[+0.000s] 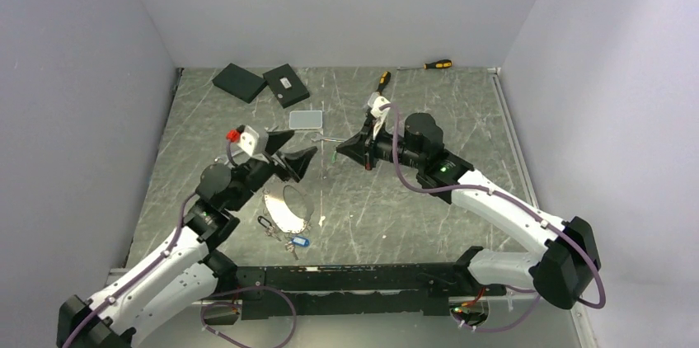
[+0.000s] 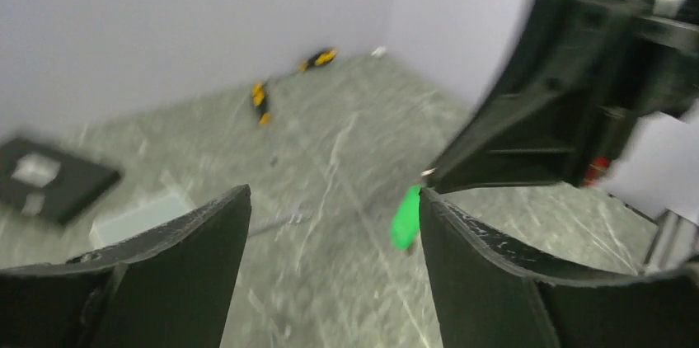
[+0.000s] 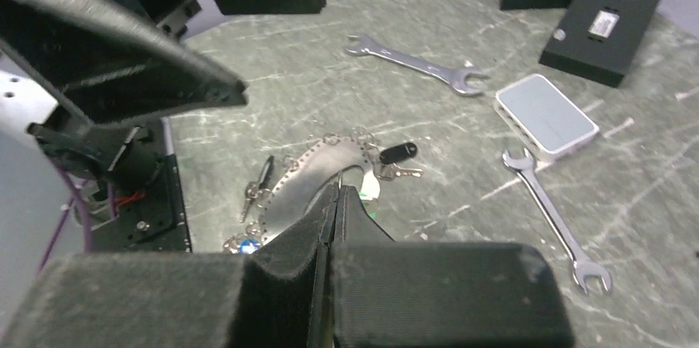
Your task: Put the keys on the keyring
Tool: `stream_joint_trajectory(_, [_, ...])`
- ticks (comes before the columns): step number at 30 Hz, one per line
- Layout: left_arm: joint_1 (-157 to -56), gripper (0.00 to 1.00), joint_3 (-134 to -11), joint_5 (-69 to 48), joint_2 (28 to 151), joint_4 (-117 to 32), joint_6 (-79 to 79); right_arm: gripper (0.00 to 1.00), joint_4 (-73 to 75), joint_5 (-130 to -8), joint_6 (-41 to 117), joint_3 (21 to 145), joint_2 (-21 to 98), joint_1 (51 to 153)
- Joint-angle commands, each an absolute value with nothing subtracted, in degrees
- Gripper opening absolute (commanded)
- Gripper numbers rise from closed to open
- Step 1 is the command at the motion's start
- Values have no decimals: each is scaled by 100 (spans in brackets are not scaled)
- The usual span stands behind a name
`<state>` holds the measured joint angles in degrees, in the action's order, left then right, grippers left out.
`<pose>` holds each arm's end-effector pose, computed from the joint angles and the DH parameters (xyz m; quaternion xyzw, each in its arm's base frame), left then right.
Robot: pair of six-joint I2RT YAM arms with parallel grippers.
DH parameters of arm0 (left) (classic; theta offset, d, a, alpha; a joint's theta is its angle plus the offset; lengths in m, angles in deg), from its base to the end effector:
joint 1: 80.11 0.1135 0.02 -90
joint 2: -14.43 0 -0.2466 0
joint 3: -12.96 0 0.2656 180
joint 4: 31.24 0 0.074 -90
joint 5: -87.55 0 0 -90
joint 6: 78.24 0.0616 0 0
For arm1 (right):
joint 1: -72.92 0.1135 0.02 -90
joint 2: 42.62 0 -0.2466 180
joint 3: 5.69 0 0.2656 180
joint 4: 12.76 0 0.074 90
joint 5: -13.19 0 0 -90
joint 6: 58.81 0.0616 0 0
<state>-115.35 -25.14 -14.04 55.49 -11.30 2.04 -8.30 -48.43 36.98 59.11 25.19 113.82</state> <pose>0.1789 -0.1415 0.3010 0.2099 0.5594 -0.3613 0.7159 0.2221 0.2311 0.3112 -0.3740 0.6460 0.4226 0.5141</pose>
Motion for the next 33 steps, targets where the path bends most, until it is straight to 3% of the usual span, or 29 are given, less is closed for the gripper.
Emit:
stream_joint_trajectory(1, [-11544, 81, -3248, 754, 5405, -4642, -1165, 0, -991, -5500, 3675, 5803, 2446, 11361])
stream_joint_trajectory(5, [-11529, 90, -3214, 1460, 5445, -5882, -2223, 0, -859, -5630, 3642, 5848, 2558, 11363])
stream_joint_trajectory(9, [-11518, 93, -3056, 1108, 5551, -6239, -2755, 0, -776, -5622, 3647, 5904, 2599, 11369])
stream_joint_trajectory(13, [-11518, 80, -3265, 653, 6023, -6715, -2884, 0, -674, -5700, 3621, 5926, 2575, 11370])
stream_joint_trajectory(18, [-11578, 76, -3559, -644, 7031, -7002, -2226, 0, -620, -5791, 3559, 5884, 2535, 11370])
stream_joint_trajectory(26, [-11712, 65, -3674, -1029, 7568, -7188, -2339, 0, -553, -5820, 3598, 5831, 2458, 11370])
stream_joint_trajectory(33, [-11798, 55, -4202, -888, 8133, -7931, -3407, 0, -444, -5818, 3594, 5909, 2535, 11370])
